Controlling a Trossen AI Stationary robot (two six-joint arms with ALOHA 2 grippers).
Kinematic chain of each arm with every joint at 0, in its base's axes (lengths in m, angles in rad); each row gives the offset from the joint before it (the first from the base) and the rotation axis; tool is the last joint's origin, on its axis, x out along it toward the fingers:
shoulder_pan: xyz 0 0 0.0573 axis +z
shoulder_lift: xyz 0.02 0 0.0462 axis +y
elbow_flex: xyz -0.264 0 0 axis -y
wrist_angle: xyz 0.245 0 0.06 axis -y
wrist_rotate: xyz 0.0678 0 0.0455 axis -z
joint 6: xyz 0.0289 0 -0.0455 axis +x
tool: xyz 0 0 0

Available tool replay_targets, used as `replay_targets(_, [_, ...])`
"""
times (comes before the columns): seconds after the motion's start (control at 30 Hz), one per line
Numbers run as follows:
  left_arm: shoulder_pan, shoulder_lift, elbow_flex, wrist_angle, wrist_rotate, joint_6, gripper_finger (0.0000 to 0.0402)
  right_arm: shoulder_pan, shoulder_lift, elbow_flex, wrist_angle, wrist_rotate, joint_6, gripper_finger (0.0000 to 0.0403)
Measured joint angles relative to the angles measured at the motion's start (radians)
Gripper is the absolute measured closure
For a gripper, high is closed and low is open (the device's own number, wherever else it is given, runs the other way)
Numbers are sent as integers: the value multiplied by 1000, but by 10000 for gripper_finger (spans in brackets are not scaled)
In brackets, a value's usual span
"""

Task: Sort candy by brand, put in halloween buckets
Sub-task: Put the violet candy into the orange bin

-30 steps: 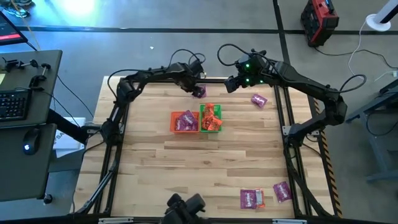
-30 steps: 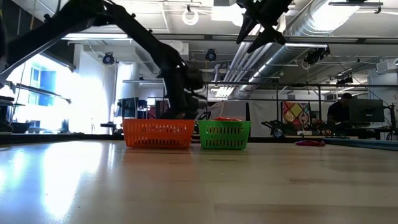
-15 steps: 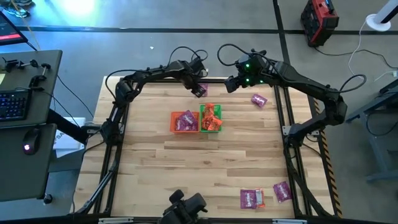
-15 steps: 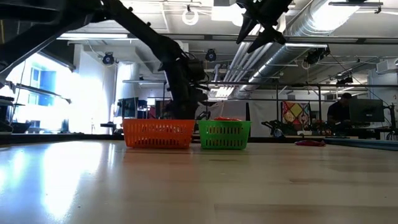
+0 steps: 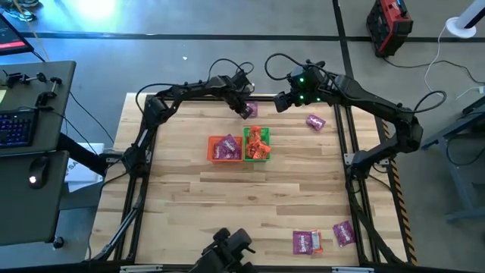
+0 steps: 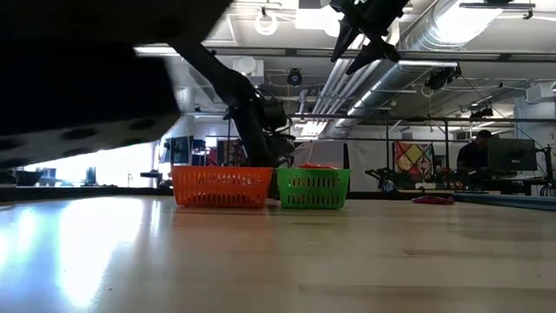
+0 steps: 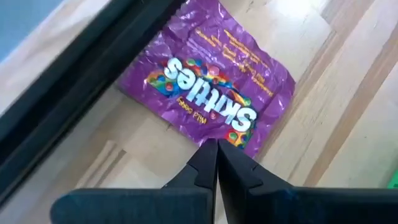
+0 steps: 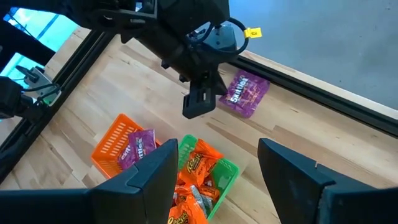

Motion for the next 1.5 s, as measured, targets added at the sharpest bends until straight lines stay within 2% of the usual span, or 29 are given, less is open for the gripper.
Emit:
replay_targets(0.23, [0,-1,-1,-76,-8,31,401,1,0,0,0,0,0,187])
replay_targets(0.37, [4,-38,-1,11,41,8,401,1,0,0,0,1,0,187])
replay_targets(0.47, [6,-49,2,110,88,45,401,1,0,0,0,0,0,187])
replay_targets(0.67, [14,3,0,139,156,86,401,1,0,0,-2,-2,28,187])
replay_targets(0.8, [32,-1,5,144,143,85,401,1,0,0,2,-4,30,187])
replay_targets(1.1, [63,32,-9,67,196,94,401,1,0,0,1,-10,37,187])
replay_targets(1.23, [59,33,-9,23,173,99,401,1,0,0,0,-13,45,187])
replay_targets(1.43, [59,19,-40,-211,56,180,401,1,0,0,-1,-34,45,187])
replay_targets(1.5, [71,17,-60,-300,76,161,401,1,0,0,0,-43,45,187])
